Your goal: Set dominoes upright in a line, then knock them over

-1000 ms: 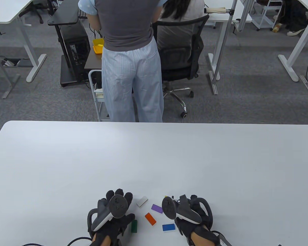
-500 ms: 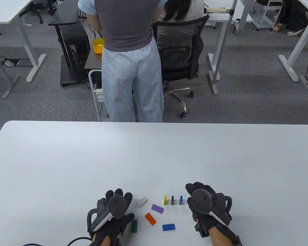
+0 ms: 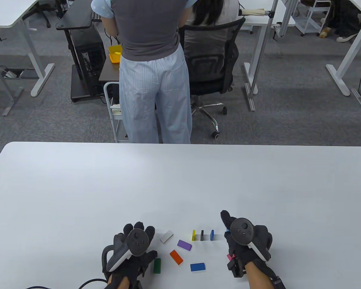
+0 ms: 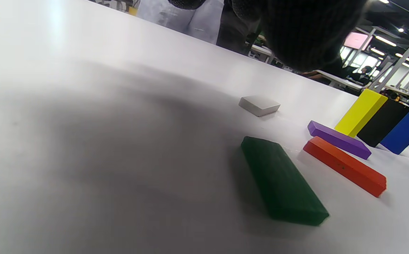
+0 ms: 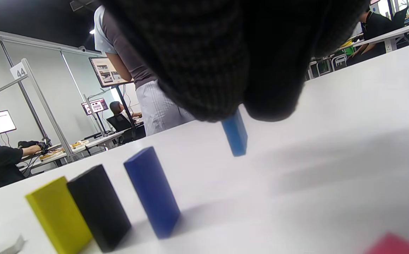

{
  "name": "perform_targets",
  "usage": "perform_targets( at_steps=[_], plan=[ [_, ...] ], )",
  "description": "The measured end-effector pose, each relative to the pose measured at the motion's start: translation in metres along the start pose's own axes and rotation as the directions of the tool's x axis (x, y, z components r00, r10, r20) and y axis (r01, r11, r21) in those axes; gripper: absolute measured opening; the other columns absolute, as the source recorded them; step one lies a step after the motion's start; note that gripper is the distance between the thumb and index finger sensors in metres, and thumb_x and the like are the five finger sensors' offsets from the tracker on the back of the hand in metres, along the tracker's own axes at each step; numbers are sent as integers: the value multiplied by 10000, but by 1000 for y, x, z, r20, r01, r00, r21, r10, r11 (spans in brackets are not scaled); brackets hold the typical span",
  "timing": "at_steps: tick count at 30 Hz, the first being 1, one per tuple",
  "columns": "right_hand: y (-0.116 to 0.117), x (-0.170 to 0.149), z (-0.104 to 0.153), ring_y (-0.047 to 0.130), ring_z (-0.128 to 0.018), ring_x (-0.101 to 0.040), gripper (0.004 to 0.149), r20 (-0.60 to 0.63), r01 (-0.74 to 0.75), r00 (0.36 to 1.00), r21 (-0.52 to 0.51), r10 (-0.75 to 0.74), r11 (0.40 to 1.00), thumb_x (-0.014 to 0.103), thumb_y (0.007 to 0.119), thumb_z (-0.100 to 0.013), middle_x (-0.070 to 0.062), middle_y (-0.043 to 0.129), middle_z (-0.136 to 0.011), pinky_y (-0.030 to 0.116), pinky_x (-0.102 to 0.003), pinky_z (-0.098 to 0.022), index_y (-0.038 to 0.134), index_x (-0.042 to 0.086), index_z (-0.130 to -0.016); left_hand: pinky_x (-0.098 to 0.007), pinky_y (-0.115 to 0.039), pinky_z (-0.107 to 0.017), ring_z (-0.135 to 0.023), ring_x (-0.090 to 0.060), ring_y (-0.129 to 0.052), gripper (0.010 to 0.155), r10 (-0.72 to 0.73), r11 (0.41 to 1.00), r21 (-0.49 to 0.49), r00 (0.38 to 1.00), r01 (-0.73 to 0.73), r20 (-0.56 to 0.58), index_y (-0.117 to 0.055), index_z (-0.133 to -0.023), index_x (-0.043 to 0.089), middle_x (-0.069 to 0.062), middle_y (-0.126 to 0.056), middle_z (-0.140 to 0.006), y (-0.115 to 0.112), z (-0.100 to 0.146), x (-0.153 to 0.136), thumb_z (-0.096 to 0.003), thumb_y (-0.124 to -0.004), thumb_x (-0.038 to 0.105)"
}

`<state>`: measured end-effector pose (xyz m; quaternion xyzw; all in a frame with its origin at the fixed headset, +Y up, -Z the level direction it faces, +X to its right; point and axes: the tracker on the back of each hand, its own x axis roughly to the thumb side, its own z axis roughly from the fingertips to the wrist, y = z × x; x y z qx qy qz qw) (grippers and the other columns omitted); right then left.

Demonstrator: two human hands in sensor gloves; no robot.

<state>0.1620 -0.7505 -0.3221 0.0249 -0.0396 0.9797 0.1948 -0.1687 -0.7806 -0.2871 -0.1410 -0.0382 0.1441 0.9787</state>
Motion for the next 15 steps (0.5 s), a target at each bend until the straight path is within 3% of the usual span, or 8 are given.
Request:
perform_targets(
  at_steps=[15],
  plan=[
    [18, 4, -5, 1036, -687, -268, 687, 17, -18, 1000, 89, 16, 996, 191, 999, -339, -40, 917, -855, 702, -561, -691, 726, 233, -968, -639, -359, -811, -1103, -457, -280, 766, -4, 1000, -7, 1000, 4, 1, -424, -1046, 389, -71, -342, -1224, 0, 0, 1, -393, -805, 513]
  ],
)
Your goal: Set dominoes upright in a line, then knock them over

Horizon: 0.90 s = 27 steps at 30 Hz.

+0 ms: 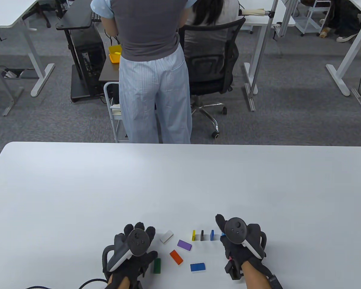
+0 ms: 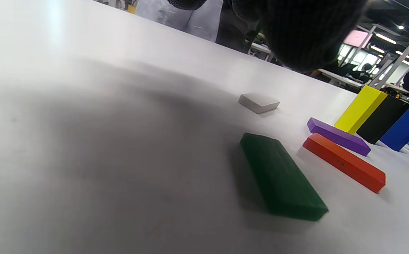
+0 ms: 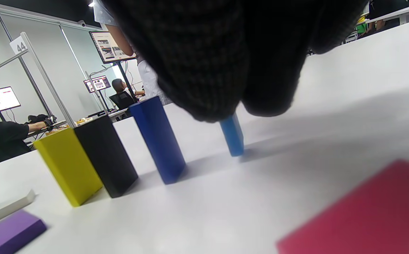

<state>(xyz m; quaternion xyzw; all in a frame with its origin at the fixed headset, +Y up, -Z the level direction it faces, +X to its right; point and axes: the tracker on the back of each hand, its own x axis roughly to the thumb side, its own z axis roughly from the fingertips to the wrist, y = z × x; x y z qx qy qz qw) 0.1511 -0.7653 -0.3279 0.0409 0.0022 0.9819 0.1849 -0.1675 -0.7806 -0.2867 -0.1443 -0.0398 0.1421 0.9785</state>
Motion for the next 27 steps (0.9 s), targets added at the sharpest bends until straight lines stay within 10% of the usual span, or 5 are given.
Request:
perform_targets(
  at_steps=[16, 27],
  plan=[
    [0, -1, -2, 992, -750, -320, 745, -18, -38, 999, 38, 39, 999, 246, 1002, -327, -89, 823, -953, 686, -577, -689, 686, 230, -1000, -640, -360, -810, -1102, -458, -281, 769, -1, 1000, -1, 1000, 1, 4, -419, -1047, 385, -72, -341, -1225, 0, 0, 1, -393, -802, 515],
    [-21, -1, 4, 985, -676, -464, 798, -294, -124, 938, 207, 182, 971, 426, 978, -336, -285, 840, -901, 719, -633, -592, 734, 68, -1005, -640, -358, -811, -1102, -460, -276, 770, 4, 1000, 0, 1000, -4, 5, -418, -1047, 390, -74, -336, -1225, 2, 1, 1, -393, -801, 520]
  ],
)
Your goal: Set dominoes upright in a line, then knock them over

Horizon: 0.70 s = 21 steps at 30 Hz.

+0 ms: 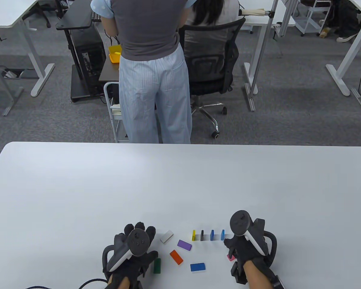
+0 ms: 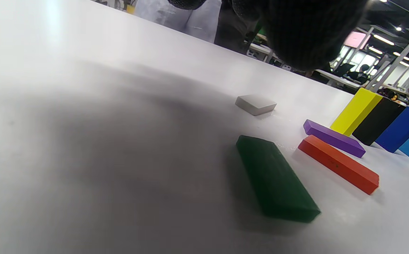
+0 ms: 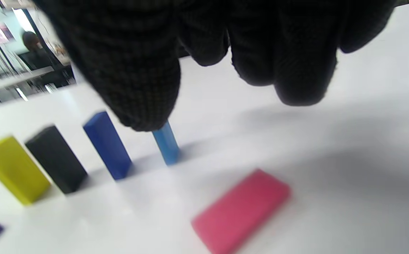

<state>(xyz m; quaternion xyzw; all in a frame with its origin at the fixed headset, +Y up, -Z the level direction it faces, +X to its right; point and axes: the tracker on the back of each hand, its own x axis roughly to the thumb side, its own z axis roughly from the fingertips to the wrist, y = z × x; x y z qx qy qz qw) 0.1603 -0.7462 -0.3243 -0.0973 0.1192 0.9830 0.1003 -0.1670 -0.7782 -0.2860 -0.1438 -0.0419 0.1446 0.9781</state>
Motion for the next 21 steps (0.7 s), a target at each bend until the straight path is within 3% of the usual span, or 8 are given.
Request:
perform_targets(
  at_steps=[4, 8, 11, 21],
  plan=[
    [16, 11, -3, 1032, -610, -449, 773, -30, -100, 994, 88, 103, 991, 445, 979, -328, -279, 905, -842, 766, -629, -548, 801, 38, -960, -643, -355, -810, -1100, -464, -267, 803, 8, 999, -37, 1000, -8, -11, -377, -1055, 369, -78, -319, -1226, 0, 0, -1, -391, -801, 525],
    [33, 16, -8, 1022, -625, -469, 851, -30, -190, 979, 199, 199, 962, 476, 993, -299, -291, 874, -876, 774, -649, -535, 768, 35, -991, -642, -356, -810, -1098, -468, -267, 802, 2, 999, -47, 1000, -3, -25, -378, -1054, 375, -81, -318, -1226, -1, -1, -3, -390, -801, 529],
    [40, 21, -9, 1007, -645, -450, 897, -22, -271, 959, 203, 281, 941, 471, 1000, -283, -274, 818, -912, 767, -653, -549, 713, 43, -1017, -643, -358, -809, -1099, -466, -268, 803, 2, 998, -58, 1000, -3, -27, -379, -1054, 374, -82, -320, -1225, -1, -1, -2, -390, -802, 530],
    [38, 10, -14, 998, -615, -420, 872, -29, -192, 979, 211, 203, 958, 404, 1026, -299, -213, 874, -830, 747, -614, -585, 693, 32, -1014, -642, -358, -809, -1098, -467, -264, 811, 11, 996, -92, 999, -14, -32, -370, -1056, 374, -84, -314, -1226, -4, -3, -4, -386, -795, 544]
  ],
)
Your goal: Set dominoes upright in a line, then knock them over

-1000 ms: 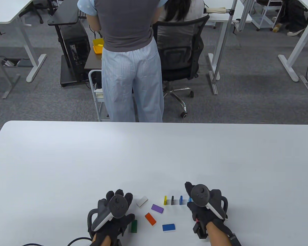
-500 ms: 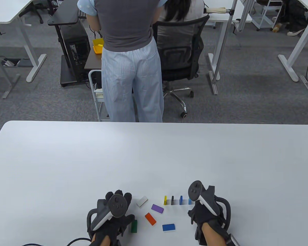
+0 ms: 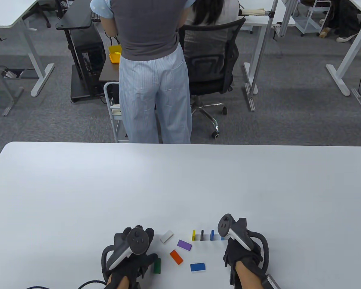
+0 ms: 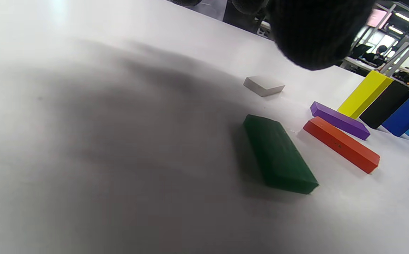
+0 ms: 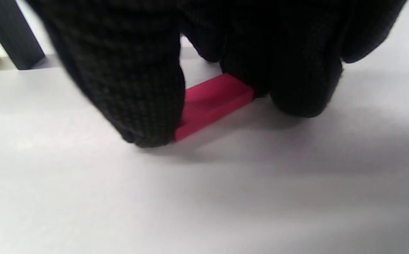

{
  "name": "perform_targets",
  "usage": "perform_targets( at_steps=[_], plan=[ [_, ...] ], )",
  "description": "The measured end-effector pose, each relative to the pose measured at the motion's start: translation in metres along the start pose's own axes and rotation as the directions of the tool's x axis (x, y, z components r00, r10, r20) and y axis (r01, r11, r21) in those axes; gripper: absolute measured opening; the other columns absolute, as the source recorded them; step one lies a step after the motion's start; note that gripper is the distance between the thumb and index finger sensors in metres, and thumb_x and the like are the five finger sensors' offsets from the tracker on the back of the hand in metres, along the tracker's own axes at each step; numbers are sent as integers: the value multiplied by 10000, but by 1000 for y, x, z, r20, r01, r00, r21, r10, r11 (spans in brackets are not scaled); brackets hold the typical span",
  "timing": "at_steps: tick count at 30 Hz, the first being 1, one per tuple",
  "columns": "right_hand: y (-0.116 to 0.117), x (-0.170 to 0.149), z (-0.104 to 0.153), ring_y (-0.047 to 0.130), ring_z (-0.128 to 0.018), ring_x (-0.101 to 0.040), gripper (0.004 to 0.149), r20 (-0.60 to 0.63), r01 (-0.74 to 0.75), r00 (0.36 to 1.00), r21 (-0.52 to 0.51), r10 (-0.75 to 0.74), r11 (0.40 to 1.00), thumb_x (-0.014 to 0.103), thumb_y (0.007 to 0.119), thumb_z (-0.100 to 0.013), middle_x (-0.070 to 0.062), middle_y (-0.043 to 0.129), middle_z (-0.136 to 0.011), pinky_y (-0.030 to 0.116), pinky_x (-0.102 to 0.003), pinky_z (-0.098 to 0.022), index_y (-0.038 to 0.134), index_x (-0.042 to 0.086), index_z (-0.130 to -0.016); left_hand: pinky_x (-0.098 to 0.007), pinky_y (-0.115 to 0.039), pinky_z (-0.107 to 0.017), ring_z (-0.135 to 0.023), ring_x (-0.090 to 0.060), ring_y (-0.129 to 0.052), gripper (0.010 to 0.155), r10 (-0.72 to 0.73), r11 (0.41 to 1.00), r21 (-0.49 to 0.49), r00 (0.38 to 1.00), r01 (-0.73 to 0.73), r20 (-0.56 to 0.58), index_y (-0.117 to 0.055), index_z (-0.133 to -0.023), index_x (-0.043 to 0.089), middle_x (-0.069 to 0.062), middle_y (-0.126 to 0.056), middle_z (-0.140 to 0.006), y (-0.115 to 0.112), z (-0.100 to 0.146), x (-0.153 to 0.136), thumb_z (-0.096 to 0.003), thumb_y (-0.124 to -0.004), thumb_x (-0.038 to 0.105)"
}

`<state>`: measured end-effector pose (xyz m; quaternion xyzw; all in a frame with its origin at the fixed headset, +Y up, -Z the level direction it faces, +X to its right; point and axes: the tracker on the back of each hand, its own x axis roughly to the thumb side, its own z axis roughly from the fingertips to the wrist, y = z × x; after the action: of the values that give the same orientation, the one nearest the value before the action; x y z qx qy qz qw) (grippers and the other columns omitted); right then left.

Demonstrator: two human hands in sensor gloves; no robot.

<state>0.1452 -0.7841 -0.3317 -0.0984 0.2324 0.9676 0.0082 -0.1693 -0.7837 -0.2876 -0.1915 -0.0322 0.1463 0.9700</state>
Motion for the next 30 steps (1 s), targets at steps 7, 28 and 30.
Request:
perform_targets(
  at_steps=[7, 28, 30],
  plan=[
    [-2, -10, -2, 1005, -598, -406, 815, -53, 35, 998, 7, -35, 999, 392, 997, -338, -248, 810, -872, 751, -607, -576, 696, 57, -1017, -641, -359, -810, -1098, -466, -267, 803, -3, 1000, 5, 1000, 3, -4, -377, -1055, 376, -84, -318, -1225, 0, 0, -1, -389, -796, 539],
    [-29, -43, 15, 994, -653, -319, 530, 190, 447, 894, -333, -405, 830, 263, 917, -402, -202, 740, -980, 722, -545, -659, 837, 123, -907, -640, -358, -811, -1100, -463, -273, 799, -1, 1000, 12, 1000, 1, 2, -391, -1053, 376, -78, -328, -1226, 1, 0, 0, -386, -800, 539],
    [-29, -40, 16, 999, -667, -287, 630, 206, 391, 919, -365, -336, 845, 266, 917, -397, -196, 743, -977, 731, -517, -667, 727, 149, -986, -640, -358, -811, -1101, -462, -274, 796, 5, 1000, 11, 1000, -5, 4, -393, -1053, 377, -77, -331, -1225, 1, 0, -1, -388, -801, 536]
  ],
)
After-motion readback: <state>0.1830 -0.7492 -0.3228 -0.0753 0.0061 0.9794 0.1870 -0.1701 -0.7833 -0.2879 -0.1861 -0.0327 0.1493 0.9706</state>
